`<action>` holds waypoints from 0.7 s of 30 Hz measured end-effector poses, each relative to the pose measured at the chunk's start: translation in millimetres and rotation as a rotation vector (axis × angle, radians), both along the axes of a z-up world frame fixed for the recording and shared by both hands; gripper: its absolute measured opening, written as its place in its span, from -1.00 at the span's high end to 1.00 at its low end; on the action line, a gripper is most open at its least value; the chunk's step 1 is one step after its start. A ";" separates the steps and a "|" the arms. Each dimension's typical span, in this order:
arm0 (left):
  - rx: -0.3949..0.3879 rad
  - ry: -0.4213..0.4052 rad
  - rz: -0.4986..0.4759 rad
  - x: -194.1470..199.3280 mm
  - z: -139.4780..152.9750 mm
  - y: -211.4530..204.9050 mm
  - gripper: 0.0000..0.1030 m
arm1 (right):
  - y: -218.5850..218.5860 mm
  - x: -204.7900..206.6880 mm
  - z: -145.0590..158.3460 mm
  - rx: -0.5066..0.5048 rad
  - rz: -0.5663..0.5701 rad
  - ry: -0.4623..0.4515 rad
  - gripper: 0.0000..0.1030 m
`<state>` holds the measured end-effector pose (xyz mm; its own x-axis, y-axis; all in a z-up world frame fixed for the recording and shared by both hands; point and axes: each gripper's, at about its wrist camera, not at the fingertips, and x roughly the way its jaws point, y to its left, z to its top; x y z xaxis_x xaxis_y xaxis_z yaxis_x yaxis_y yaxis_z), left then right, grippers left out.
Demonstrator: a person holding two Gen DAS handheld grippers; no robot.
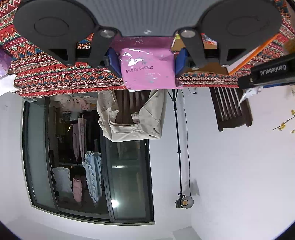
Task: Organize snacks
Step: 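Open both tools to drop the packets into the box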
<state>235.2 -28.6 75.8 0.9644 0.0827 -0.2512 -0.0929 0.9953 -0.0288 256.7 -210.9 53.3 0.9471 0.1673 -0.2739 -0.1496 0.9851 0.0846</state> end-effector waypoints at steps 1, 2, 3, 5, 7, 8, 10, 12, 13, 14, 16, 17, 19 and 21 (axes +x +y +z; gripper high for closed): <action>0.004 -0.001 0.002 1.7 -2.6 0.1 0.18 | 0.9 2.6 -3.7 -0.002 0.002 0.003 -0.17; 0.009 0.003 0.011 4.1 -5.1 0.1 0.18 | 1.3 5.5 -8.5 -0.002 0.006 0.010 -0.17; 0.011 0.014 0.018 6.8 -7.6 0.7 0.18 | 1.7 7.8 -12.3 0.000 0.008 0.018 -0.17; 0.001 0.029 0.005 10.6 -11.5 3.5 0.18 | 2.6 11.5 -18.6 0.006 0.019 0.032 -0.17; -0.004 0.037 0.006 12.4 -14.7 7.9 0.18 | 3.0 14.2 -22.7 0.002 0.024 0.040 -0.17; -0.006 0.040 0.008 13.1 -16.1 9.7 0.18 | 3.7 14.6 -23.9 0.000 0.028 0.042 -0.17; -0.018 0.045 0.006 13.0 -18.2 13.6 0.16 | 4.8 14.3 -26.1 -0.005 0.035 0.044 -0.18; -0.031 0.046 0.015 12.4 -18.5 17.3 -0.18 | 6.0 15.5 -27.2 -0.012 0.044 0.057 -0.19; -0.036 0.037 0.013 11.0 -18.3 18.7 -0.26 | 5.3 15.6 -28.5 -0.007 0.046 0.060 -0.21; -0.043 0.029 0.007 9.1 -18.0 20.0 -0.44 | 4.8 15.6 -27.9 -0.002 0.052 0.061 -0.39; -0.065 0.014 0.006 5.7 -17.3 24.1 -0.88 | 2.5 13.4 -27.4 0.014 0.055 0.053 -0.80; -0.077 -0.003 0.018 3.3 -16.6 25.9 -1.00 | 1.1 11.0 -27.0 0.020 0.052 0.040 -0.97; -0.083 -0.023 0.038 0.3 -15.8 28.4 -1.00 | 0.9 8.6 -26.3 0.019 0.051 0.032 -1.00; -0.089 -0.017 0.039 0.2 -15.4 30.0 -1.00 | 1.1 7.2 -27.1 0.016 0.047 0.037 -1.00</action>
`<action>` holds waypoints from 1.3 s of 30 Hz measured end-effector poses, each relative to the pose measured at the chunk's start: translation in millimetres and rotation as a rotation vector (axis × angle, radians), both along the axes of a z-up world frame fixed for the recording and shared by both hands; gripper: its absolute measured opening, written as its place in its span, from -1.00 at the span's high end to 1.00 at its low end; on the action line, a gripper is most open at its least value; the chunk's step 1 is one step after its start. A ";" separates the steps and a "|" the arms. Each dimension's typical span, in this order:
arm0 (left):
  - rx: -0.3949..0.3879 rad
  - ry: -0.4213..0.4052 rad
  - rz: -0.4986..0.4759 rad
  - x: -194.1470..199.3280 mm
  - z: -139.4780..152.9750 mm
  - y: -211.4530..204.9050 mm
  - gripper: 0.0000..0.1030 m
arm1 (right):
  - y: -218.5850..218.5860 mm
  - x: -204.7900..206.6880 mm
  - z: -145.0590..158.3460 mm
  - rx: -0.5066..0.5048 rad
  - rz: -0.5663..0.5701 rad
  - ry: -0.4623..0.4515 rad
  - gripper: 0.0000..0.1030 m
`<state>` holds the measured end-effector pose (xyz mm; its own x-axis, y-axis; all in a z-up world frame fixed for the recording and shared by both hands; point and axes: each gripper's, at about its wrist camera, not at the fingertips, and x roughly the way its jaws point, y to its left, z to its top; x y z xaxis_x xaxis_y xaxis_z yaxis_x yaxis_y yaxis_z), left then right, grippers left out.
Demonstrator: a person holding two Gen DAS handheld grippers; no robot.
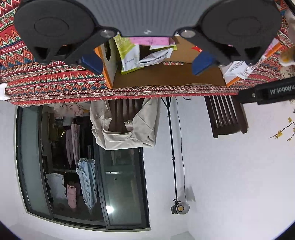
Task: Organize snacks
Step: 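Open both tools to drop the packets into the box, then move both tools back over the remaining wrappers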
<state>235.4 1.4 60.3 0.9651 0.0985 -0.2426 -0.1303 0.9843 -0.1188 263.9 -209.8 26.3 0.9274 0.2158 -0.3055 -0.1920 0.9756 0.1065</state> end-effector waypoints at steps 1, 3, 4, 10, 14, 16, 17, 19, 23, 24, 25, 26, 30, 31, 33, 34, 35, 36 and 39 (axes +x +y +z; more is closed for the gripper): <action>-0.001 -0.001 0.002 -0.3 -0.3 0.2 -1.00 | 0.1 -0.1 -0.7 -0.001 0.001 0.003 -1.00; 0.006 0.002 0.003 0.1 0.6 -1.2 -1.00 | 0.3 0.2 -1.8 0.000 0.004 0.012 -1.00; 0.009 0.002 0.004 0.0 0.6 -1.7 -1.00 | 0.6 -0.7 -1.9 0.000 0.006 0.015 -1.00; 0.026 -0.002 0.006 -1.4 1.5 -4.5 -1.00 | 0.0 -6.2 0.5 0.006 0.007 0.004 -1.00; 0.059 0.023 0.021 -5.0 9.3 -8.5 -1.00 | -1.8 -10.5 5.6 0.008 0.000 -0.001 -1.00; 0.056 0.011 0.015 -13.1 16.6 -9.1 -1.00 | -2.3 -15.5 11.4 0.001 -0.014 0.001 -1.00; 0.051 0.002 0.007 -18.4 21.9 -9.2 -1.00 | -3.0 -19.2 14.9 0.005 -0.014 -0.002 -1.00; 0.041 -0.020 -0.010 -30.0 31.9 -9.3 -1.00 | -4.6 -28.7 23.9 0.011 -0.012 -0.012 -1.00; 0.045 -0.029 -0.034 -51.8 46.3 -11.2 -1.00 | -5.5 -50.8 41.8 0.006 -0.006 -0.040 -1.00; 0.046 -0.029 -0.045 -57.5 48.0 -10.9 -1.00 | -6.0 -55.6 44.7 0.006 0.000 -0.043 -1.00; 0.048 -0.027 -0.048 -62.4 48.8 -10.7 -1.00 | -5.8 -61.1 47.0 0.002 0.005 -0.041 -1.00; 0.048 -0.024 -0.049 -68.1 48.9 -9.5 -1.00 | -5.2 -65.0 49.1 -0.003 0.008 -0.038 -1.00; 0.048 -0.003 -0.061 -84.8 44.1 -3.3 -1.00 | -1.9 -84.6 51.5 -0.022 0.047 -0.021 -1.00; 0.051 0.006 -0.062 -89.1 41.6 -0.9 -1.00 | -0.3 -89.8 50.5 -0.033 0.058 -0.020 -1.00; 0.060 0.018 -0.059 -97.7 35.8 3.7 -1.00 | 3.4 -100.8 47.0 -0.058 0.070 -0.017 -1.00; 0.064 0.025 -0.059 -101.9 32.5 6.2 -1.00 | 5.1 -105.8 44.2 -0.066 0.077 -0.013 -1.00; 0.065 0.031 -0.061 -106.5 28.6 9.5 -1.00 | 6.8 -111.6 40.1 -0.072 0.084 -0.005 -1.00; 0.066 0.039 -0.062 -110.8 24.4 12.0 -1.00 | 9.0 -116.9 36.2 -0.079 0.093 0.003 -1.00; 0.070 0.068 -0.057 -123.2 10.6 21.0 -1.00 | 14.3 -129.8 25.0 -0.104 0.107 0.027 -1.00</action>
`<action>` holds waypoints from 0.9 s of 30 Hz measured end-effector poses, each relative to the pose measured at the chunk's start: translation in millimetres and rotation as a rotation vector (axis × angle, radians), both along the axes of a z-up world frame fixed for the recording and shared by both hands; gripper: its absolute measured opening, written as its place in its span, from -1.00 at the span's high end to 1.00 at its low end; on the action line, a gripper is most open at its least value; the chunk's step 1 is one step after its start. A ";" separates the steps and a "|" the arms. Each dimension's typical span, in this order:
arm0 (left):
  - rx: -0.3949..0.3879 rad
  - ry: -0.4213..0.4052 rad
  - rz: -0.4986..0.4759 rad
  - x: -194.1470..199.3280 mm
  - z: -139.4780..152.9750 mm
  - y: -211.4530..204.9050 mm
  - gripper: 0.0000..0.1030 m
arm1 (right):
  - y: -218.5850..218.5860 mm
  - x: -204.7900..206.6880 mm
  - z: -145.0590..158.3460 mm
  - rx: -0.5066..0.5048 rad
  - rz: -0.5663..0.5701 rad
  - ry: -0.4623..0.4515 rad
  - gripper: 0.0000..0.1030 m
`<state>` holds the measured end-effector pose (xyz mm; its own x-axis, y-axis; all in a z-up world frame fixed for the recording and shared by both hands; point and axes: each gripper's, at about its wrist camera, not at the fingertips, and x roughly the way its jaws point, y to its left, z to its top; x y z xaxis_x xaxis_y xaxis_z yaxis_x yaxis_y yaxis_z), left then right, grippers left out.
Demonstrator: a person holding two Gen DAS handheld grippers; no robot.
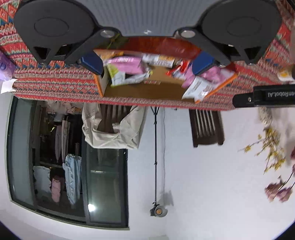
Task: Organize snacks
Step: 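Move both tools back over the remaining wrappers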
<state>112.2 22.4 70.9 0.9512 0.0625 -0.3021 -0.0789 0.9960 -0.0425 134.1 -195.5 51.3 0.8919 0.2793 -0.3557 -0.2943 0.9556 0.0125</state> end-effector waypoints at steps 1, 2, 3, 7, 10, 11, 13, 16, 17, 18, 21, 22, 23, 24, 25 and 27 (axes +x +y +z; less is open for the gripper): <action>0.000 0.012 0.002 -2.2 -4.1 3.9 -1.00 | 0.9 -2.8 -3.6 -0.006 0.004 0.010 -1.00; -0.001 0.024 0.005 -5.8 -9.2 6.9 -1.00 | 1.8 -5.3 -7.4 -0.011 0.009 0.023 -1.00; -0.004 0.037 0.007 -9.4 -14.2 10.6 -1.00 | 2.8 -7.7 -11.4 -0.012 0.014 0.038 -1.00; -0.031 0.091 0.018 -20.0 -34.9 20.5 -1.00 | 8.5 -16.4 -25.9 -0.029 0.030 0.090 -1.00; -0.048 0.123 0.023 -27.1 -46.1 26.6 -1.00 | 11.9 -22.2 -36.5 -0.030 0.041 0.128 -1.00; -0.048 0.131 0.027 -30.1 -49.0 28.0 -1.00 | 14.0 -23.5 -39.9 -0.031 0.047 0.142 -1.00; -0.047 0.142 0.030 -35.4 -53.1 29.1 -1.00 | 18.3 -25.9 -44.2 -0.036 0.055 0.159 -1.00; -0.053 0.158 0.033 -41.6 -57.3 32.3 -1.00 | 25.9 -28.8 -49.4 -0.044 0.070 0.178 -1.00; -0.054 0.162 0.034 -43.0 -58.0 33.4 -1.00 | 29.1 -29.5 -51.1 -0.045 0.076 0.186 -1.00; -0.054 0.166 0.035 -44.0 -58.7 34.1 -1.00 | 29.6 -29.3 -50.9 -0.045 0.079 0.192 -1.00; -0.057 0.170 0.043 -48.7 -60.3 36.4 -1.00 | 37.6 -26.8 -53.5 -0.045 0.085 0.213 -1.00; -0.061 0.171 0.045 -49.0 -60.5 38.1 -1.00 | 40.4 -25.6 -54.1 -0.047 0.089 0.219 -1.00; -0.065 0.172 0.049 -49.8 -61.0 39.6 -1.00 | 44.2 -23.9 -55.0 -0.048 0.092 0.227 -1.00; -0.067 0.173 0.051 -50.3 -61.4 41.0 -1.00 | 47.4 -22.2 -55.6 -0.048 0.094 0.232 -1.00; -0.069 0.174 0.054 -50.7 -61.9 42.6 -1.00 | 50.6 -20.0 -56.4 -0.049 0.094 0.238 -1.00; -0.072 0.177 0.062 -50.4 -62.9 45.6 -1.00 | 58.1 -13.3 -58.9 -0.054 0.089 0.257 -1.00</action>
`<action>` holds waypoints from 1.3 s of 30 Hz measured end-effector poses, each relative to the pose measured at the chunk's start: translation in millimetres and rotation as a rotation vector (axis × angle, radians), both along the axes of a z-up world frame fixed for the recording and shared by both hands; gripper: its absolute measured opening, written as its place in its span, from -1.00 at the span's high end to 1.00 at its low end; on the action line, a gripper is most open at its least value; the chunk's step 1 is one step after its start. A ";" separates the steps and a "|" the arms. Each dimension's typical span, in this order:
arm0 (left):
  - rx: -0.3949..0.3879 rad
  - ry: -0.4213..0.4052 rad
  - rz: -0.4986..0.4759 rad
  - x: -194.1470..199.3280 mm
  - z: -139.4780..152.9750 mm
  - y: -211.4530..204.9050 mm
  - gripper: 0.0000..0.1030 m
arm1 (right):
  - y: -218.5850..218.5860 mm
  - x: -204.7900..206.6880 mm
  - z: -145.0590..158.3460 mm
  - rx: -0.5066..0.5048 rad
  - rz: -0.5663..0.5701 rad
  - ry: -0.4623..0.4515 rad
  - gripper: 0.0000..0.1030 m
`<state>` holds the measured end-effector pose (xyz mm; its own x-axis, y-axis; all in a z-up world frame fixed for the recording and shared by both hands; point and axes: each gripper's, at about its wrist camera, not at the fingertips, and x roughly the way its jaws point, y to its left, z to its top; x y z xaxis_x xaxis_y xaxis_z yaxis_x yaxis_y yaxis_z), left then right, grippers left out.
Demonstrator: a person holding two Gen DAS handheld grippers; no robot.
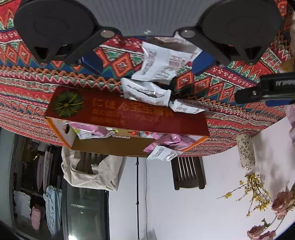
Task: Organize snacks
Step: 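Grasp a white wrapper with the right tool while the left tool grasps another white wrapper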
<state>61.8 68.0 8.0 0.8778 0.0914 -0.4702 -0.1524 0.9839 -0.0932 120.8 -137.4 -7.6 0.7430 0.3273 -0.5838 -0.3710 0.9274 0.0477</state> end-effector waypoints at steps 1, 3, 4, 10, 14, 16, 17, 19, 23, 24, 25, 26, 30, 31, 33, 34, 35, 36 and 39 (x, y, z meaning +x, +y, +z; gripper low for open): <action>-0.001 0.002 0.005 0.5 -0.2 1.0 -1.00 | 3.6 3.5 -1.4 -0.005 -0.003 0.007 -0.99; -0.006 0.009 0.013 1.4 -1.5 3.6 -1.00 | 11.4 11.5 -4.8 -0.024 -0.020 0.026 -0.95; -0.008 0.011 0.013 1.3 -2.3 4.6 -1.00 | 14.1 14.7 -6.3 -0.031 -0.028 0.033 -0.91; -0.019 0.026 0.016 1.7 -6.6 7.7 -1.00 | 22.1 25.6 -18.4 -0.061 -0.042 0.084 -0.47; -0.024 0.035 0.011 2.7 -8.1 6.7 -1.00 | 17.3 24.4 -16.3 -0.037 -0.042 0.072 -0.02; -0.025 0.038 0.007 2.8 -8.3 4.9 -1.00 | 14.5 23.6 -15.7 -0.025 -0.044 0.070 0.04; -0.025 0.040 0.006 2.7 -8.3 3.9 -1.00 | 12.7 22.4 -15.1 -0.021 -0.049 0.062 0.05; -0.024 0.043 0.003 2.3 -8.1 1.8 -1.00 | 9.1 18.6 -12.6 -0.010 -0.054 0.044 0.08; -0.018 0.046 -0.007 1.1 -6.1 -5.1 -1.00 | -1.9 7.0 -2.9 0.023 -0.059 -0.009 0.09; -0.016 0.048 -0.011 0.9 -5.5 -7.6 -1.00 | -5.3 4.6 -1.0 0.031 -0.062 -0.021 0.09; -0.014 0.049 -0.015 0.8 -5.0 -10.5 -1.00 | -9.0 2.1 0.7 0.038 -0.065 -0.031 0.09; -0.013 0.052 -0.022 0.8 -4.7 -13.8 -1.00 | -14.6 -1.2 2.5 0.049 -0.073 -0.042 0.09; -0.017 0.070 -0.056 3.0 -4.6 -30.6 -1.00 | -37.6 -10.0 6.8 0.086 -0.108 -0.071 0.09; -0.022 0.078 -0.066 4.2 -5.1 -35.2 -1.00 | -43.6 -11.8 7.5 0.093 -0.119 -0.078 0.08; -0.029 0.094 -0.087 7.1 -5.8 -46.0 -1.00 | -56.3 -15.5 8.2 0.107 -0.140 -0.087 0.08; -0.031 0.101 -0.097 8.4 -6.4 -51.8 -1.00 | -62.9 -16.9 8.2 0.116 -0.149 -0.089 0.08; -0.032 0.110 -0.108 9.8 -7.1 -58.1 -1.00 | -68.1 -18.0 7.7 0.123 -0.156 -0.089 0.08; -0.034 0.119 -0.119 10.9 -8.1 -63.7 -1.00 | -73.3 -19.2 6.9 0.129 -0.162 -0.089 0.08; -0.039 0.144 -0.144 15.6 -10.9 -81.0 -1.00 | -85.3 -22.0 4.9 0.147 -0.173 -0.088 0.08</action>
<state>77.5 -12.9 -2.9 0.8041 -0.0505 -0.5923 -0.0252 0.9926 -0.1189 98.8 -222.7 -2.7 0.8415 0.2670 -0.4697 -0.2155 0.9631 0.1614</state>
